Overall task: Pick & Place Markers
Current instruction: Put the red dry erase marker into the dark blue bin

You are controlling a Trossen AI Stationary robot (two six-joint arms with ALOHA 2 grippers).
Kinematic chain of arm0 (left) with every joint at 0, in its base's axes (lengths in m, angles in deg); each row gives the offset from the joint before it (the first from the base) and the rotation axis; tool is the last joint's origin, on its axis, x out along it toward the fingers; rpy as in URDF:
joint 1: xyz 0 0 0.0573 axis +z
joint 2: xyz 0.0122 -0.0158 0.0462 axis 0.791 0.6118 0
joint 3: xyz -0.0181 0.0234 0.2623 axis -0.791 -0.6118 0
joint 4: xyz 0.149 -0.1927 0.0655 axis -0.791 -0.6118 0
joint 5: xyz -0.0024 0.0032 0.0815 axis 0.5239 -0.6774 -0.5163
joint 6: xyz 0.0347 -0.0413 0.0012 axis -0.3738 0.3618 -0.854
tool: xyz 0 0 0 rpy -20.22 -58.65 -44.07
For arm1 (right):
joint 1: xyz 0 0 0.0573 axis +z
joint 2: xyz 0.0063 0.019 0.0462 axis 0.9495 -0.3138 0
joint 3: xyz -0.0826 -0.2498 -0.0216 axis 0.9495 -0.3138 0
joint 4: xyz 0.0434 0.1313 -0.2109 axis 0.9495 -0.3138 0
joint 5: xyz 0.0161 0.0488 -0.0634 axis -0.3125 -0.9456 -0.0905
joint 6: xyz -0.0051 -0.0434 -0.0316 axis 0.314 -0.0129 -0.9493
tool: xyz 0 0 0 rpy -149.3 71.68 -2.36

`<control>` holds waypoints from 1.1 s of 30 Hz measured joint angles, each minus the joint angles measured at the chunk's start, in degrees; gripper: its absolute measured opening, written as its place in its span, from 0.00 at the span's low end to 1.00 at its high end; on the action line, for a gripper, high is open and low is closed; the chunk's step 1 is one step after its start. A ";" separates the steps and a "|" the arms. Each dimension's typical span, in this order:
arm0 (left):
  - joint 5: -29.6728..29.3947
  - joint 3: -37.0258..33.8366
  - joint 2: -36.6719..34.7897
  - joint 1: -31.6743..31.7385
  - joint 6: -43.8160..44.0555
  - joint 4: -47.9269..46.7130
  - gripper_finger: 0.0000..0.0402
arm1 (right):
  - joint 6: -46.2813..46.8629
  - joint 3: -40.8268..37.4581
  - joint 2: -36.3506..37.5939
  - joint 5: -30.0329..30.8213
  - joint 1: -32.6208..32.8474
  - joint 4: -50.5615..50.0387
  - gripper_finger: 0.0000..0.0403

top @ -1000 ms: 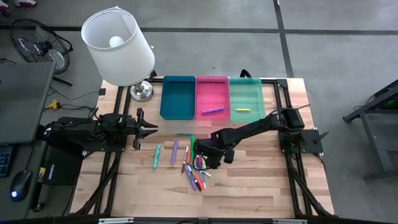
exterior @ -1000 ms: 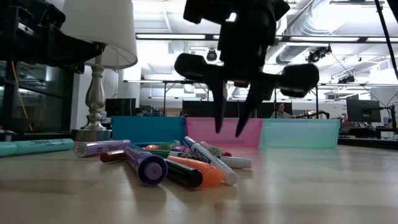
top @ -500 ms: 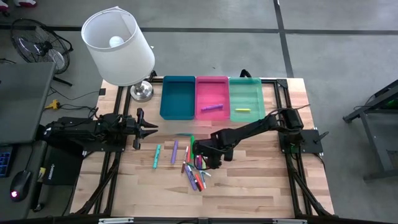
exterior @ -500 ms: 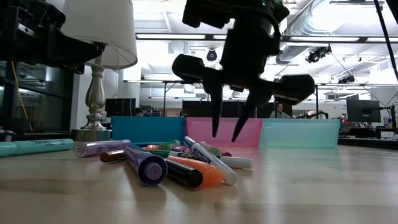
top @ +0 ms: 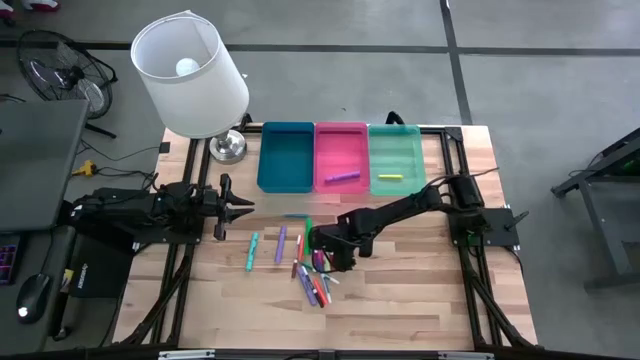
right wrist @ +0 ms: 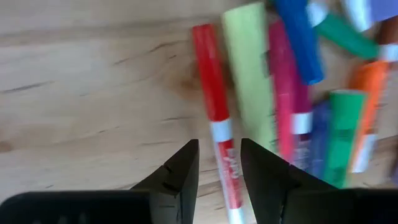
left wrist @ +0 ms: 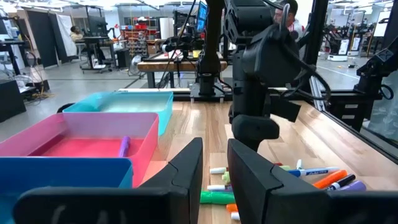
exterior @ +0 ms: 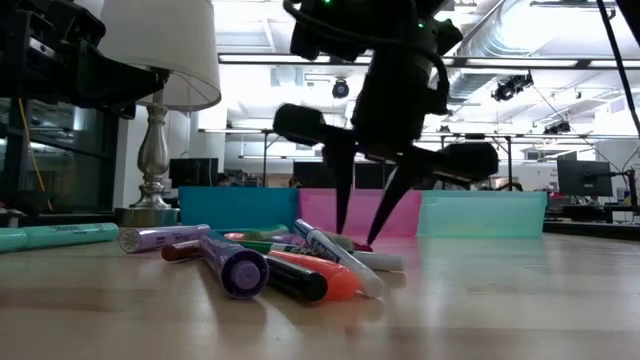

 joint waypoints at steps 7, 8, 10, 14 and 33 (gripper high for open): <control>-0.02 0.00 0.00 -0.01 0.00 -0.02 0.18 | -0.08 0.00 -0.27 -1.32 -0.42 0.08 0.27; -0.02 0.00 0.00 -0.01 0.00 -0.01 0.18 | 0.13 0.00 -0.27 -1.87 -0.40 -0.12 0.27; -0.02 0.00 -0.01 -0.02 0.00 -0.02 0.18 | 0.40 0.00 -0.27 -3.60 -0.44 -1.00 0.27; -0.02 0.00 0.00 -0.01 0.00 -0.02 0.18 | 2.85 0.09 -0.88 -5.09 -0.53 -2.10 0.27; 0.09 0.00 0.01 -0.01 0.00 -0.02 0.18 | 12.41 -1.80 -2.16 -5.28 -0.94 -5.62 0.13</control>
